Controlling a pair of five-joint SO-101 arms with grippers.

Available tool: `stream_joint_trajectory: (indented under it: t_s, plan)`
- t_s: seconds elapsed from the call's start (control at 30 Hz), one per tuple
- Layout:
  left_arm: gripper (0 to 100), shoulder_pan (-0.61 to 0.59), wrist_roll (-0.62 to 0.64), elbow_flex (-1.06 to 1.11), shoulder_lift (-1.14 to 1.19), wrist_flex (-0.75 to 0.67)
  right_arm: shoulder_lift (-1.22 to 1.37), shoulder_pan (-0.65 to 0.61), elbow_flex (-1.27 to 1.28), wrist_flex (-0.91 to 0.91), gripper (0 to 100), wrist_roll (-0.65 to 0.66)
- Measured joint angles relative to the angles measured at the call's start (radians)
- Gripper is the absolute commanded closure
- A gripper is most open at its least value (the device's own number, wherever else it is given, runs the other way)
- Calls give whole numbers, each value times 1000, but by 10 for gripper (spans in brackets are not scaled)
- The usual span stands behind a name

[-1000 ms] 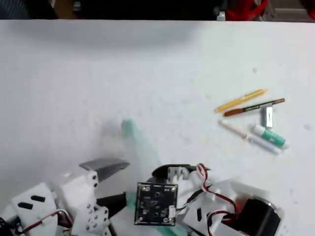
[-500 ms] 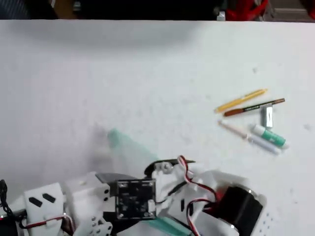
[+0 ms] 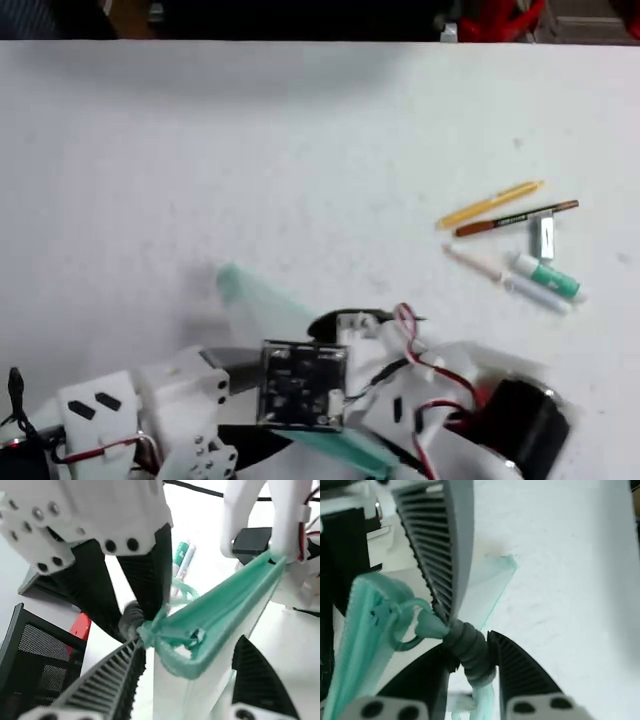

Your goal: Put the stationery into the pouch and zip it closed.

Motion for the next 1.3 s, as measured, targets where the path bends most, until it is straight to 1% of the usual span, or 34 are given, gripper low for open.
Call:
stream_joint_trajectory:
  t_s: [0.03, 0.1, 0.17, 0.23, 0.33, 0.47, 0.57, 0.63, 0.7, 0.77, 0.83, 0.9, 0.97, 1.03, 1.13, 1.3]
  plan:
    - [736, 0, 0, 9, 0, -5, 0, 0, -31, 0, 979, 0]
    - [793, 3, 2, 80, 12, -2, -3, -5, -110, -9, 979, -8]
    - [863, 3, 2, 115, 11, 6, 9, 20, -170, -6, 979, -14]
    - [893, 5, 2, 132, 11, -2, 46, 51, -209, -5, 979, -17]
    - [895, 14, -17, 133, 11, -2, 95, 61, -259, -5, 979, -20]
    - [896, 14, -3, 130, 11, -2, 126, 75, -299, -5, 979, -40]
    - [897, 12, 48, 91, 14, 6, 144, 143, -302, -5, 979, -46]
    - [898, -5, 84, 57, 21, 8, 144, 216, -296, -8, 979, -46]
    - [898, -51, 110, 18, 23, 8, 147, 302, -267, -31, 979, -41]
    - [898, -127, 143, -6, 28, -14, 157, 385, -221, -69, 979, -20]
    - [898, -235, 195, -14, 28, -60, 163, 460, -169, -112, 979, -9]
    - [898, -338, 262, -14, 29, -118, 163, 506, -117, -157, 979, -9]
    - [898, -425, 325, 3, 44, -180, 163, 526, -66, -198, 979, -12]
    - [898, -485, 384, 51, 44, -245, 164, 537, -31, -238, 979, -20]
    - [898, -569, 496, 130, 44, -358, 164, 545, -17, -290, 979, -78]
    - [898, -632, 717, 219, 46, -520, 164, 543, -17, -373, 979, -161]
